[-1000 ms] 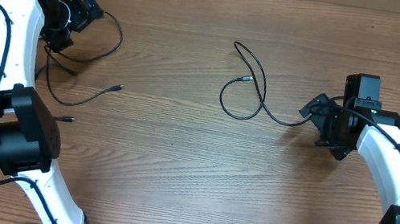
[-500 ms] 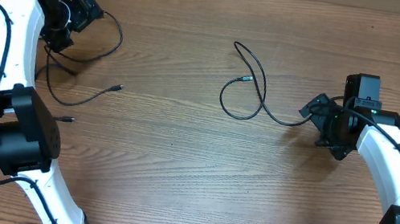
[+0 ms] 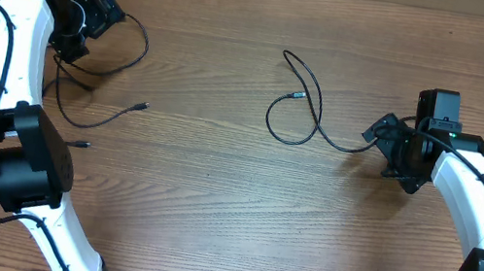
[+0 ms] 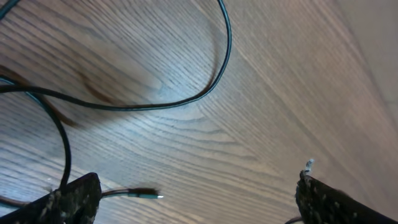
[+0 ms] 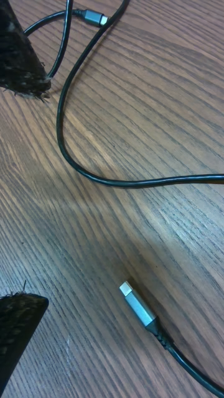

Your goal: Untangle cables

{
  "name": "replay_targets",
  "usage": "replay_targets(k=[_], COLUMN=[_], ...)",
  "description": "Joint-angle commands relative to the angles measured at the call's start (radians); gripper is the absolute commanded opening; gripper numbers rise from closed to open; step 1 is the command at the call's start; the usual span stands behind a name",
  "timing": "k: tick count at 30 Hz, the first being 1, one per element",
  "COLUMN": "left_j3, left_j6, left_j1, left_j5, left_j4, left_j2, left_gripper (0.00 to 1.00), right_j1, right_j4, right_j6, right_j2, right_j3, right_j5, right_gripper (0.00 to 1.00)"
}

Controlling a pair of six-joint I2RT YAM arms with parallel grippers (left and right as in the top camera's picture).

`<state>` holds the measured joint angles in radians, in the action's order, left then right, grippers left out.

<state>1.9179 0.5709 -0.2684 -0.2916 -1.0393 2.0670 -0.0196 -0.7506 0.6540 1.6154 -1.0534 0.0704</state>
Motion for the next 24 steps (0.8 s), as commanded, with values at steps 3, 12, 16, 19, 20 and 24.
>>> replay_targets(k=[3,12,16,19,20,24], left_j3=[0.007,0.007,-0.011,-0.042,-0.055,-0.107], left_j6=[0.039,0.03,-0.051,-0.136,-0.166,-0.245], left_j1=[0.001,0.006,0.021,0.04,0.048,0.085], left_j5=[-0.015,-0.011,-0.012,-0.012,-0.013,-0.012], left_j4=[0.011,-0.139,-0.192,-0.222,-0.225,-0.213], left_j2=[-0.02,-0.02,-0.02,-0.02,-0.02,-0.019], left_gripper=[1.0,1.0,1.0,0.99,0.99,1.0], right_j1=[-0.001,-0.002,-0.002,-0.001,-0.002,-0.001], right_j4=[0.005,0.005,0.005,0.005,0.005,0.005], right_j6=[0.003,0.003,0.003,0.003,0.003,0.003], right_j2=[0.006,0.006,0.006,0.006,0.006,0.006], right_j3=[0.005,0.005,0.005,0.005,0.005,0.005], right_j5=[-0.014,-0.014,-0.014,-0.014,-0.014,-0.014], right_gripper=[1.0,1.0,1.0,1.0,1.0,1.0])
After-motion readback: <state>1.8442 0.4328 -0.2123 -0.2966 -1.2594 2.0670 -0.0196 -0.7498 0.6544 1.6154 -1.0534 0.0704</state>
